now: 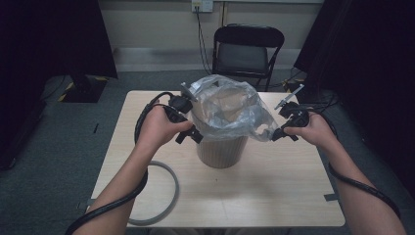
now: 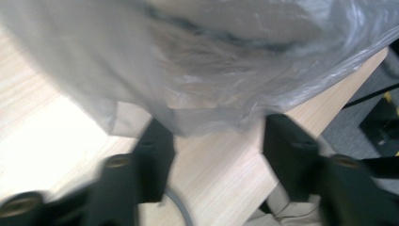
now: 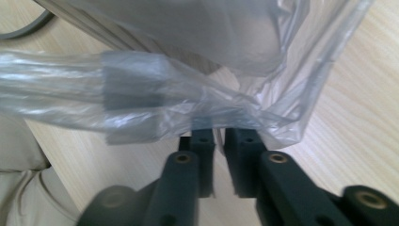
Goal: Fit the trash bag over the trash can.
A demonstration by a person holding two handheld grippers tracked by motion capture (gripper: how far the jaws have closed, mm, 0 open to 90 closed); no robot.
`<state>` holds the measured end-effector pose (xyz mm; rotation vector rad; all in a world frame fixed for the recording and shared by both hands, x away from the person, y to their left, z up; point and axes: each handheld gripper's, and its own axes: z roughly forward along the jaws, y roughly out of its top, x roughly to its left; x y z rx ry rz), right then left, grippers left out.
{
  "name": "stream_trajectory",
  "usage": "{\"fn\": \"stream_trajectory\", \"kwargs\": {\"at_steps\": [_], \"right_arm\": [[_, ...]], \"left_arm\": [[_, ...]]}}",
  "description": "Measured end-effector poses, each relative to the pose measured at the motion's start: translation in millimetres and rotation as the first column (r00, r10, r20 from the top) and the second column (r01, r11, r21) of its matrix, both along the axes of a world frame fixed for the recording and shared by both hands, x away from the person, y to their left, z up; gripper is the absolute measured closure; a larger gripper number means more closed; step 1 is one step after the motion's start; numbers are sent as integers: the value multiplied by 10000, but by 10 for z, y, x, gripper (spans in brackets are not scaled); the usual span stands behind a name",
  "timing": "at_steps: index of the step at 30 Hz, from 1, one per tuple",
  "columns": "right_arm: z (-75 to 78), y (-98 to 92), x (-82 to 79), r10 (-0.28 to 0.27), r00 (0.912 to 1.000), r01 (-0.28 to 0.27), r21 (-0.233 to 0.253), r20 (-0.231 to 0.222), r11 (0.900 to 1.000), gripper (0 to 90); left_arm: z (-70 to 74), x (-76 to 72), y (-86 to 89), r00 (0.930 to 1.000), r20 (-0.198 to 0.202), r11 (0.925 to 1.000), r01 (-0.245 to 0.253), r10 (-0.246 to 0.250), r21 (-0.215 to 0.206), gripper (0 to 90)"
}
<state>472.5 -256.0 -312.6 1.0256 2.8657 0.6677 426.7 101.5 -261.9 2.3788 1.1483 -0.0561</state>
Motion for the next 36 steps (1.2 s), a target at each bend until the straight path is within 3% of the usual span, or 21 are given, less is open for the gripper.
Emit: {"fn": "stream_trajectory", "kwargs": {"at_steps": [3,4,7,11,16,19,21,24,26,28,29,33,36], "right_arm": [[34,14,-7,33,9995,-29,-132,305,9999,653],[43,17,-9,28,9996,-25,-119,285,9999,582],[85,23,-14,-10,9989,16,-128,479,9999,508],[153,26,-11,-21,9974,31,-144,717,9999,489],[182,47,6,48,9975,-35,-193,703,9998,490],[178,65,20,56,9978,-41,-238,654,9997,491],[179,79,30,66,9977,-50,-244,668,9997,492],[179,98,44,104,9977,-82,-326,677,9994,501],[179,109,49,120,9975,-98,-334,690,9994,531],[179,120,53,170,9977,-150,-304,662,9994,565],[177,125,52,209,9977,-192,-273,649,9994,585],[142,150,45,391,9982,-384,-142,461,9992,680],[124,163,36,491,9980,-490,-37,392,9988,703]], "left_arm": [[70,-21,102,9981,541,9989,-303,283,358,285],[86,-20,128,9976,601,9985,-381,357,388,263],[144,-3,221,9951,706,9972,-715,696,237,259],[224,53,300,9882,1186,9952,-981,971,28,254],[292,113,286,9861,1324,9949,-980,1001,-223,275],[330,152,247,9889,1247,9964,-761,803,-380,286],[347,175,214,9894,1250,9971,-719,744,-238,297],[324,222,169,9914,1095,9974,-711,714,-64,380],[280,259,137,9938,771,9965,-776,799,-322,498],[284,277,137,9951,533,9949,-804,837,-602,529],[290,281,137,9955,518,9943,-751,791,-753,603],[304,267,133,9974,322,9960,-615,637,-646,718],[279,267,174,9970,293,9962,-706,721,-513,760]]}}
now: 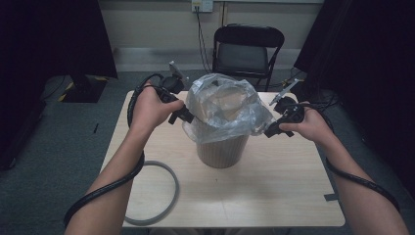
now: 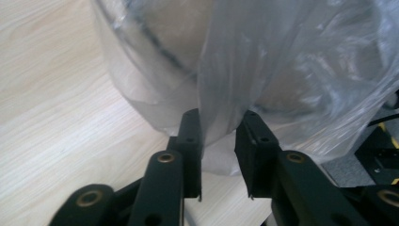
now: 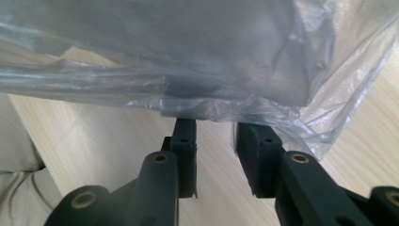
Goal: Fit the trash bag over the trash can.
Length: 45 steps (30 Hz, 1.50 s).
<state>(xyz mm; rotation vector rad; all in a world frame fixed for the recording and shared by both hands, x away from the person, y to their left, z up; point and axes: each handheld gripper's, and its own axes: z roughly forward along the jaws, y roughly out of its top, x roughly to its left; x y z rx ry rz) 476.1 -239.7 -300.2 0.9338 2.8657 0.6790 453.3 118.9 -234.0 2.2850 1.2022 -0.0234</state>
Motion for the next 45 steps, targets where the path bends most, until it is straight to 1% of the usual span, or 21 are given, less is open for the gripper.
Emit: {"fn": "stream_trajectory", "kwargs": {"at_steps": [4,8,9,11,13,15,18,23,26,27,28,31,33,35,36,38,40,41,42,44,45], "right_arm": [[-13,18,-1,85,10000,-85,-10,-30,10000,742],[12,35,-5,90,10000,-90,181,-28,9998,826],[13,37,-4,86,10000,-86,162,-7,9998,847],[-11,46,2,200,9998,-198,251,-77,9995,874],[-74,65,10,266,9992,-261,179,-290,9995,892],[-184,98,13,451,9973,-453,-11,-571,9990,896],[-333,117,15,511,9950,-538,-304,-854,9981,899],[-476,55,12,300,9954,-312,-126,-906,9994,900],[-490,11,12,140,9965,-149,-107,-829,9998,900],[-494,2,13,152,9965,-162,-119,-827,9998,900],[-492,-9,10,83,9976,-102,-274,-686,9996,900],[-492,-37,12,30,9978,-44,-212,-663,9998,900],[-487,-54,20,7,9983,-20,-210,-588,9998,893],[-464,-64,23,-109,9994,103,-191,-324,9998,853],[-452,-69,26,-101,9995,98,-90,-288,9999,837],[-410,-81,26,-176,9997,177,47,-179,9998,836],[-356,-99,24,-294,9996,294,97,-14,9995,816],[-336,-106,24,-327,9994,326,117,69,9994,804],[-302,-115,22,-364,9992,362,153,132,9992,774],[-262,-122,20,-425,9980,422,80,478,9991,741],[-243,-117,17,-422,9972,422,22,614,9991,699]], "left_arm": [[-94,51,39,9999,-64,9997,-152,151,-180,865],[-211,117,39,9990,67,9987,-449,451,-257,899],[-251,139,45,9986,84,9985,-520,522,-172,900],[-346,160,15,9986,-91,9986,-512,511,-122,900],[-451,160,-37,9986,-415,9994,-332,335,92,900],[-538,148,-77,9974,-718,9997,-102,118,224,900],[-641,132,-93,9948,-1015,9989,-17,65,465,900],[-703,137,-32,9943,-1005,9983,-312,360,494,900],[-721,139,-19,9945,-973,9982,-347,394,498,900],[-727,135,-17,9944,-970,9976,-352,409,593,900],[-729,129,-21,9948,-932,9975,-354,411,615,900],[-719,107,-22,9955,-896,9979,-264,317,589,900],[-701,106,-3,9964,-804,9986,-242,279,468,900],[-670,108,32,9983,-472,9991,-332,345,279,895],[-647,109,49,9986,-225,9985,-479,485,251,856],[-588,110,78,9983,-130,9984,-560,561,94,848],[-534,105,85,9981,206,9981,-578,574,234,790],[-491,102,89,9969,499,9976,-619,602,321,747],[-454,101,92,9950,716,9968,-721,695,347,682],[-403,112,101,9916,1003,9960,-852,822,262,602],[-389,119,106,9897,1149,9953,-904,857,359,542]]}}
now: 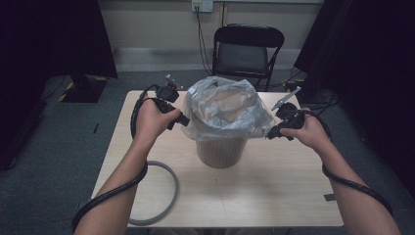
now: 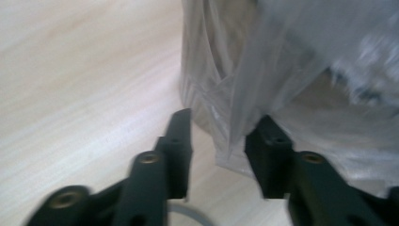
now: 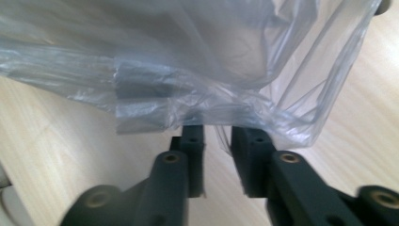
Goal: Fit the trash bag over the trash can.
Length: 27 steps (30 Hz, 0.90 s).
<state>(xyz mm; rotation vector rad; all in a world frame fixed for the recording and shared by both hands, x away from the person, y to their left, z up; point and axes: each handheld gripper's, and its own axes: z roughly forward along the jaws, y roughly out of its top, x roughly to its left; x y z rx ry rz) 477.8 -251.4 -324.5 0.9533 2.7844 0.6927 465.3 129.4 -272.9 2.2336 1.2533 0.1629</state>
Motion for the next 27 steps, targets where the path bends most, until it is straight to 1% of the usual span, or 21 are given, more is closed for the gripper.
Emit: {"fn": "stream_trajectory", "kwargs": {"at_steps": [1,2,3,4,5,7,10,11,13,15,16,17,19,20,21,22,23,24,25,26,27], "right_arm": [[8,5,0,25,9999,-25,-50,150,10000,693],[16,14,1,70,9998,-69,-42,206,10000,679],[23,30,4,123,9997,-123,21,213,9999,644],[25,40,8,167,9995,-170,82,254,9998,584],[27,59,19,217,9993,-222,143,309,9997,554],[31,112,51,487,9981,-493,167,373,9986,478],[39,192,101,797,9963,-804,191,328,9966,382],[39,223,131,1020,9947,-1024,346,147,9941,368],[34,269,186,1467,9891,-1470,424,106,9882,316],[29,300,219,1766,9842,-1769,527,115,9828,287],[32,333,236,2045,9789,-2043,484,15,9777,282],[31,353,241,2253,9743,-2252,401,6,9735,277],[22,404,240,2848,9585,-2842,429,-93,9578,271],[25,434,233,3085,9512,-3080,409,-70,9505,241],[28,467,225,3122,9500,-3121,166,-58,9499,217],[30,496,215,3246,9459,-3246,-66,-37,9458,202],[35,506,212,3314,9435,-3314,-158,-29,9434,203],[43,520,205,3386,9409,-3388,-204,-95,9407,204],[50,530,196,3470,9377,-3473,-258,-170,9374,206],[55,546,177,3670,9299,-3676,-308,-244,9295,226],[60,559,160,3863,9219,-3870,-282,-273,9216,268]], "left_arm": [[10,5,-5,9999,100,9999,-88,87,120,503],[12,22,-6,9999,111,9995,57,-60,298,514],[10,34,-5,9998,151,9991,116,-122,401,508],[-1,53,-11,9994,245,9981,248,-262,559,474],[-20,74,-29,9980,443,9965,423,-455,721,448],[-52,108,-50,9962,412,9931,729,-770,914,452],[-112,159,-79,9892,518,9858,1310,-1370,1054,410],[-125,171,-78,9887,463,9847,1370,-1426,1074,407],[-164,208,-63,9838,263,9796,1736,-1771,1011,406],[-192,229,-52,9815,265,9781,1864,-1896,922,387],[-195,233,-49,9779,168,9741,2059,-2083,933,390],[-206,235,-57,9721,112,9687,2323,-2341,877,410],[-215,234,-77,9614,-60,9573,2744,-2750,907,419],[-220,229,-93,9531,-244,9494,3025,-3016,845,426],[-220,218,-120,9403,-385,9357,3402,-3381,935,447],[-219,206,-142,9344,-415,9288,3563,-3538,1022,450],[-212,187,-179,9228,-501,9154,3853,-3820,1163,454],[-207,173,-202,9163,-592,9089,4003,-3960,1172,465],[-206,145,-242,9041,-741,8972,4269,-4208,1130,465],[-210,123,-276,8966,-825,8910,4420,-4351,1040,465],[-208,107,-299,9078,-854,9010,4184,-4106,1144,439]]}}
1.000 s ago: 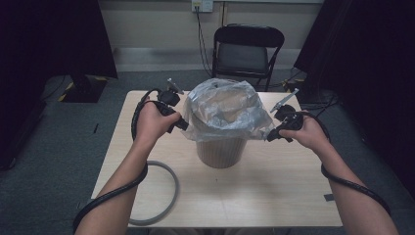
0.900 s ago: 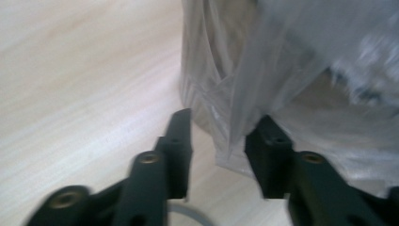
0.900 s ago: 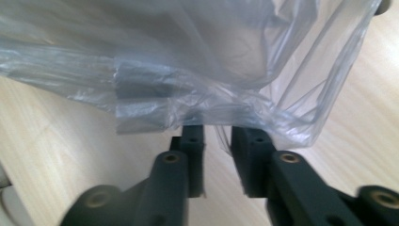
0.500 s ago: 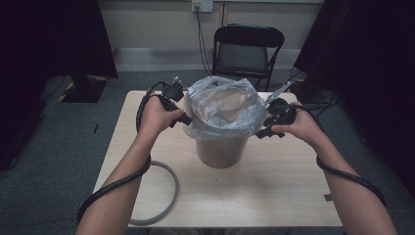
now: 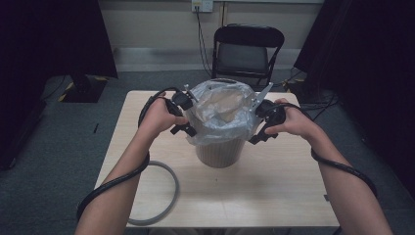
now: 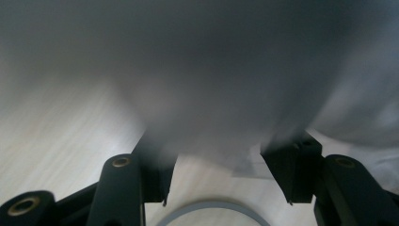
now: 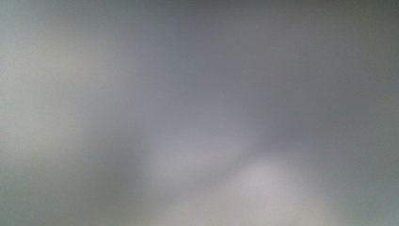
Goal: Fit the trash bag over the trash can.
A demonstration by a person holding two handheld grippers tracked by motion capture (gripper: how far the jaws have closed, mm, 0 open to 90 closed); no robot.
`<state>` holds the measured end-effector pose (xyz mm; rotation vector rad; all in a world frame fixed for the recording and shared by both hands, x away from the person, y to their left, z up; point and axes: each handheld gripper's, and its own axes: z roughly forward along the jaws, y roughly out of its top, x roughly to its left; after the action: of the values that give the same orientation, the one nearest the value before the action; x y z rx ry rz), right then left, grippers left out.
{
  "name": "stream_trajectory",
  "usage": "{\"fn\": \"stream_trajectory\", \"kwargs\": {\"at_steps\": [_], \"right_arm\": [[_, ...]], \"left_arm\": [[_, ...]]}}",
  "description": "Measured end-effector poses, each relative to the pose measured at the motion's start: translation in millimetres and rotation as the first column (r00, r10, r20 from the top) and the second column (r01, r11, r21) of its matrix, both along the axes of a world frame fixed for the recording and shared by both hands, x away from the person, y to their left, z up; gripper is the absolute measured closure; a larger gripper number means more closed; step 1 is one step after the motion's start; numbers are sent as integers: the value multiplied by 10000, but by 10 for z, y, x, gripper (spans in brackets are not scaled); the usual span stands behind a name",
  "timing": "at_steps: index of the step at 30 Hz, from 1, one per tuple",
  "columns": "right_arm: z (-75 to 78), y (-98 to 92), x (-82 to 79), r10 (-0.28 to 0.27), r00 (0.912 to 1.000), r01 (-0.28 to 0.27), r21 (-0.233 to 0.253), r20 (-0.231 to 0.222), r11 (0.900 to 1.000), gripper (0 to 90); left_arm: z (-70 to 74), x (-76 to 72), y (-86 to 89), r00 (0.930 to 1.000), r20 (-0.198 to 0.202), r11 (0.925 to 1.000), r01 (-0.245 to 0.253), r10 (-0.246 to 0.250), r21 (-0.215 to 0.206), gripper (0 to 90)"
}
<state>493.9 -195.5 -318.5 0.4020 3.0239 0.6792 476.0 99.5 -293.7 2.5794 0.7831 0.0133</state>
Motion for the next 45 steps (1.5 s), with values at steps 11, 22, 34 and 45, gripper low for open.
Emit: {"fn": "stream_trajectory", "kwargs": {"at_steps": [11,22,34,45], "right_arm": [[22,-163,-85,-772,9968,763,461,189,9960,295],[130,-435,-213,-1819,9827,1804,438,337,9826,250],[196,-383,-203,-1853,9822,1843,322,300,9823,244],[117,-334,-134,-1800,9835,1793,404,156,9830,244]], "left_arm": [[-9,5,285,9816,318,9774,-1843,1884,-1036,336],[336,-90,451,9536,-166,9383,-2987,3005,-1746,246],[591,136,223,9132,-701,8908,-4071,4015,-2019,247],[477,190,102,8929,-988,8851,-4490,4393,-1221,519]]}}
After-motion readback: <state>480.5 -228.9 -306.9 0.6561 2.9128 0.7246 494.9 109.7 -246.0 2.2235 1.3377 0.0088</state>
